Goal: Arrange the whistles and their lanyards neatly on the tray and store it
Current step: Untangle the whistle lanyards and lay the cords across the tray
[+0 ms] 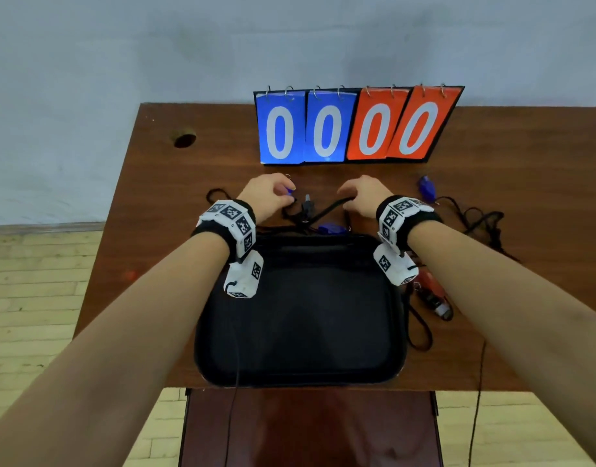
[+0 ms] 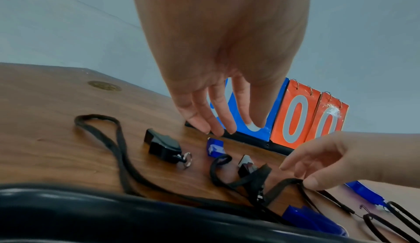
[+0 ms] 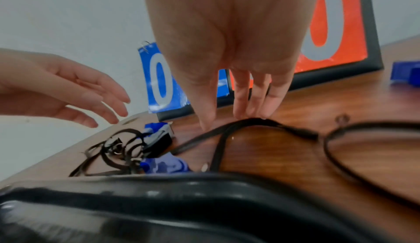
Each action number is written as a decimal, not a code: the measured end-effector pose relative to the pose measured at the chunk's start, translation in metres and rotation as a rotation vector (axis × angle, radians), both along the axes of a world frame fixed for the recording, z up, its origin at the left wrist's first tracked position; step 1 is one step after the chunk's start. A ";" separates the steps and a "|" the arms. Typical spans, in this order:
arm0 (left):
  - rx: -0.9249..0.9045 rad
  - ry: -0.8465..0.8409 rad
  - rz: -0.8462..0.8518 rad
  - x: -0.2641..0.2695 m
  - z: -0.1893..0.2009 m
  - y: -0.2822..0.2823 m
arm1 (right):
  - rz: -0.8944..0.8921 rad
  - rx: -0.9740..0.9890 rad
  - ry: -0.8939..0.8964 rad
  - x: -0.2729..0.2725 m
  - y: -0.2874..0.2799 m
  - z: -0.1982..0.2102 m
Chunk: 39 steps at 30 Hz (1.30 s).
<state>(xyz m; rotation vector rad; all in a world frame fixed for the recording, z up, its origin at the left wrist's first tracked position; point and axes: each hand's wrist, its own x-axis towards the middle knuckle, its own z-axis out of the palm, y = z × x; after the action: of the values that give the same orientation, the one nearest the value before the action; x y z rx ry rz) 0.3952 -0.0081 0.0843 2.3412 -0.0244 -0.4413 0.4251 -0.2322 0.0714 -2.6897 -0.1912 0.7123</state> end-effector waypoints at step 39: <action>0.031 -0.209 0.125 -0.080 0.137 -0.021 | -0.130 0.321 -0.208 -0.098 -0.106 0.200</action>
<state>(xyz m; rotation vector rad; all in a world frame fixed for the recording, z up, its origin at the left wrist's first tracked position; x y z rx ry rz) 0.3150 -0.0294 0.2211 2.3943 0.0294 -0.1354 0.3267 -0.3381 0.2711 -2.4359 -0.1648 0.3291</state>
